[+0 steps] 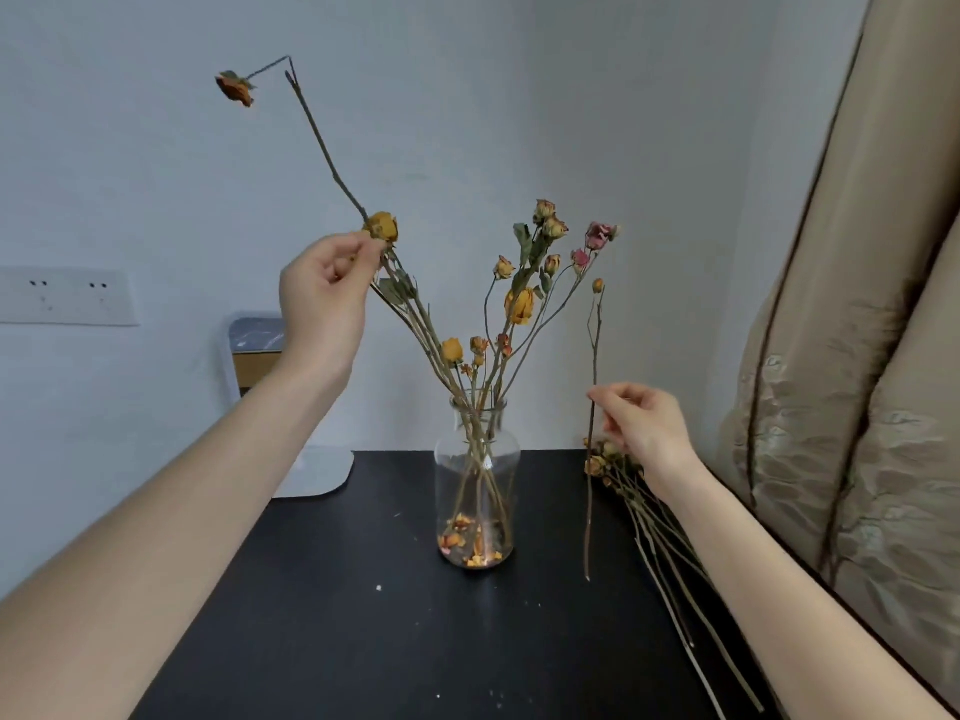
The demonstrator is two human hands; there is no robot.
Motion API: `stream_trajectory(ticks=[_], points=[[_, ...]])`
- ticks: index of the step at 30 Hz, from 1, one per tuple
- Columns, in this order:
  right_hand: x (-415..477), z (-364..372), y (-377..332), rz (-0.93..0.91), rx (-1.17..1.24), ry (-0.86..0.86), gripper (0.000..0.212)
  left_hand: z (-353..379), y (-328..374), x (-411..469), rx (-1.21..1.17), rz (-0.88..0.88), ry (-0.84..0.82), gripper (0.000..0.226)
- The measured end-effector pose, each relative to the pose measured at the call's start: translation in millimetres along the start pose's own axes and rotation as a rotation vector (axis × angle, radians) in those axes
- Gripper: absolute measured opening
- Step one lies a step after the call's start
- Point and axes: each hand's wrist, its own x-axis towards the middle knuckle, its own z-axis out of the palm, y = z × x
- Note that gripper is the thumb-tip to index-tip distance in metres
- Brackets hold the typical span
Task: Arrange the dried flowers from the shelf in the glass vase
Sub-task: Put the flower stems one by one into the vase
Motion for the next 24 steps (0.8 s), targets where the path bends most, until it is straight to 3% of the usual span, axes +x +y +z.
stream_trajectory(ticks=[16, 24], points=[[1, 9, -17, -0.045, -0.003, -0.002, 0.013, 14, 34, 40, 0.059, 0.284, 0.062, 0.006], [0, 12, -12, -0.052, -0.024, -0.012, 0.015, 28, -2, 28, 0.101, 0.225, -0.021, 0.006]])
